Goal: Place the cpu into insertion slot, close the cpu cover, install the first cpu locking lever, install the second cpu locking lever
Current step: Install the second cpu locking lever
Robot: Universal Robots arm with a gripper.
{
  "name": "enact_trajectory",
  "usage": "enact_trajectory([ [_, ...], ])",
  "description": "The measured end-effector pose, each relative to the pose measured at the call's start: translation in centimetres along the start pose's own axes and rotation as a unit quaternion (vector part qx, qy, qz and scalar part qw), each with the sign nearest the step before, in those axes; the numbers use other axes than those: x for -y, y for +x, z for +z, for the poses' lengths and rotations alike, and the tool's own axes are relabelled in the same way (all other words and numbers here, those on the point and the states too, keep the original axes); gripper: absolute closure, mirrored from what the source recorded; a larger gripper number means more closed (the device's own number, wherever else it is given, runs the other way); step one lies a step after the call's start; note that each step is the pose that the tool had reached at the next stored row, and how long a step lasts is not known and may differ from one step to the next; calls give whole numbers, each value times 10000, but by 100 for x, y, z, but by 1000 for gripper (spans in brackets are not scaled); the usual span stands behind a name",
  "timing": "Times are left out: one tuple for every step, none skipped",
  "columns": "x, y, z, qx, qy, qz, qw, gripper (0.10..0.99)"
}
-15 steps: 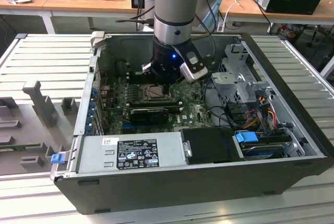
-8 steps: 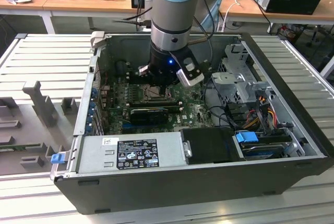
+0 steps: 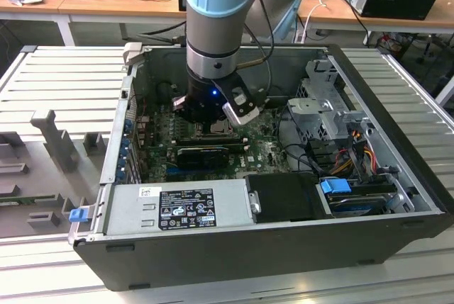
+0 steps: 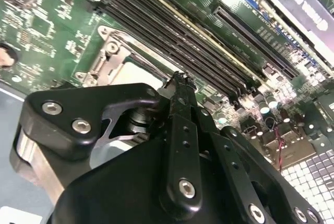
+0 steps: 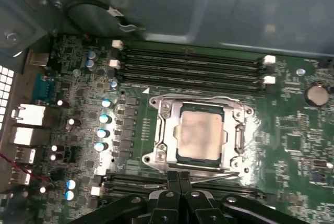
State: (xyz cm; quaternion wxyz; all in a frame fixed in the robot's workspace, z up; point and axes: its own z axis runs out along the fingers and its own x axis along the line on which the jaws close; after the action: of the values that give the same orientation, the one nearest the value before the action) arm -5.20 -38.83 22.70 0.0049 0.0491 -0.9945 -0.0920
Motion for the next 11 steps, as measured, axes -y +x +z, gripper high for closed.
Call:
enact_trajectory([
  [2, 11, 17, 0, -3, -1, 10000, 980],
  [5, 19, 35, 0, -5, -1, 10000, 980],
  [9, 26, 60, 0, -6, 0, 10000, 980],
  [12, 28, 78, 0, -7, 0, 10000, 980],
  [19, 33, 121, 0, -8, -1, 10000, 980],
  [24, 41, 150, 1, -15, -1, 10000, 980],
  [42, 59, 153, 13, -142, -4, 9999, 980],
  [54, 71, 152, 20, -213, -5, 9998, 980],
  [67, 84, 152, 26, -267, -5, 9996, 980],
  [89, 100, 152, 31, -326, -7, 9995, 980],
  [107, 108, 151, 34, -357, -8, 9994, 980],
])
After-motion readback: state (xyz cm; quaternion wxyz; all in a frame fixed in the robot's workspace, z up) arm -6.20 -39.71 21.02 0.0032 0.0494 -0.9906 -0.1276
